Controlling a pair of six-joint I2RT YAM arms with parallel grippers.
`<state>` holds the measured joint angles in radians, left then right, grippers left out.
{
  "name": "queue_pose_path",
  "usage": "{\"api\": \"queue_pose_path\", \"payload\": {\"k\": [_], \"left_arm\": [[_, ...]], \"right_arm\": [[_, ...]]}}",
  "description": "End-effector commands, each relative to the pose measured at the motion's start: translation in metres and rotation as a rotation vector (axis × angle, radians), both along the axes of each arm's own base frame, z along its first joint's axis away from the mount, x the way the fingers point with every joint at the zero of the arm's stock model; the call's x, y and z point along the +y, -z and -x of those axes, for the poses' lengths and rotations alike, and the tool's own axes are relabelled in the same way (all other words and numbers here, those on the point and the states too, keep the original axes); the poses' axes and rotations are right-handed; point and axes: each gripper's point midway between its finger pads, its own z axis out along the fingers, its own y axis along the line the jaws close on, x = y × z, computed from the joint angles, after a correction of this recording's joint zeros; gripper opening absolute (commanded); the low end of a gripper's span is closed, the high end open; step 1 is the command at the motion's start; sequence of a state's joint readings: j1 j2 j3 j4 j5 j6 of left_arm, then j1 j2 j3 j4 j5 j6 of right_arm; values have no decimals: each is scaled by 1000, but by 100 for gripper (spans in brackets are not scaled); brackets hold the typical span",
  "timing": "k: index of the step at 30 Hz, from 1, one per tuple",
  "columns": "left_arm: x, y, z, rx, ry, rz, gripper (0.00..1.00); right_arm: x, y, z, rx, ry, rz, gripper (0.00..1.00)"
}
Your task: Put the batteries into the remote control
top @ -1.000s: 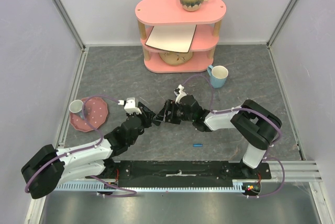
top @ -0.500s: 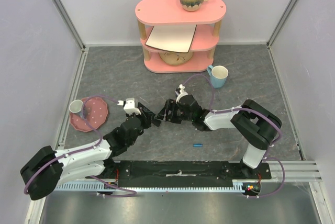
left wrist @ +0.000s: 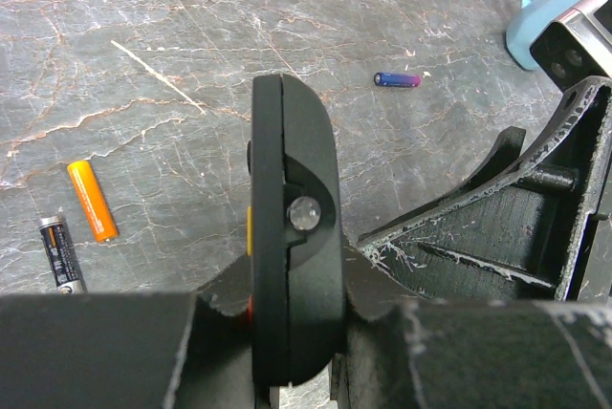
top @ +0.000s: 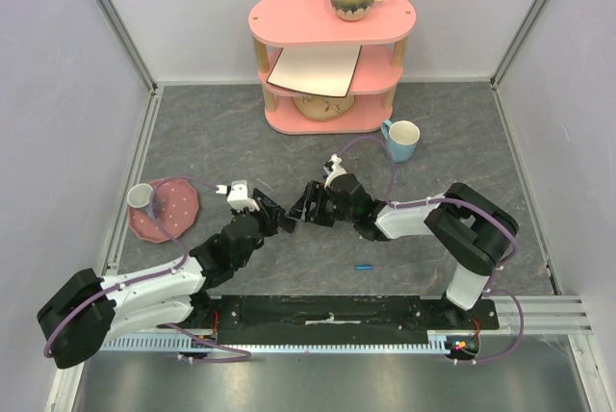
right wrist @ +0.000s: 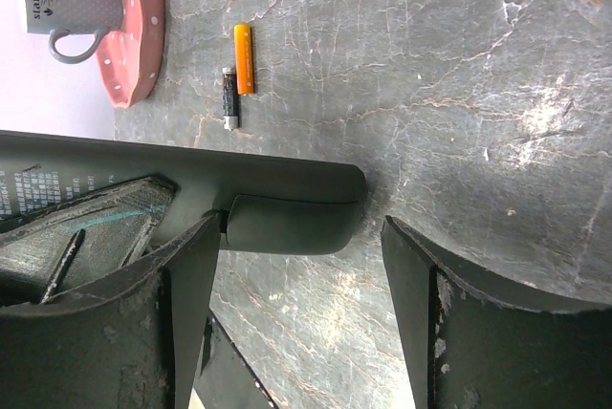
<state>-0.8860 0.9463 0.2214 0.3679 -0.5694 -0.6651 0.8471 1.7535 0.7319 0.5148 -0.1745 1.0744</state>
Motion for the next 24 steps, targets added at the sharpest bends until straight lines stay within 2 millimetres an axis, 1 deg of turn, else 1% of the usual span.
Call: {"api": "queue_pose_path", "payload": {"k": [1,4,15,22,24], "left_arm": [[14,33,13,83,0,-107,2],[14,33,12,82,-1,-108,2],[13,33,12,83,2,-109,2],[13,32,11,78,4,-115,2],[14,33,11,81,2,-116,2]], "right_arm": [[7,-19,-10,-40,14,-48,76],[8,-21,-9,-43,8,-53,77],[10,-18,-8,-34,0,-51,77],[12,-22,-9,-38,0,-63,78],[12,-23,-9,-38,2,-66,79]]}}
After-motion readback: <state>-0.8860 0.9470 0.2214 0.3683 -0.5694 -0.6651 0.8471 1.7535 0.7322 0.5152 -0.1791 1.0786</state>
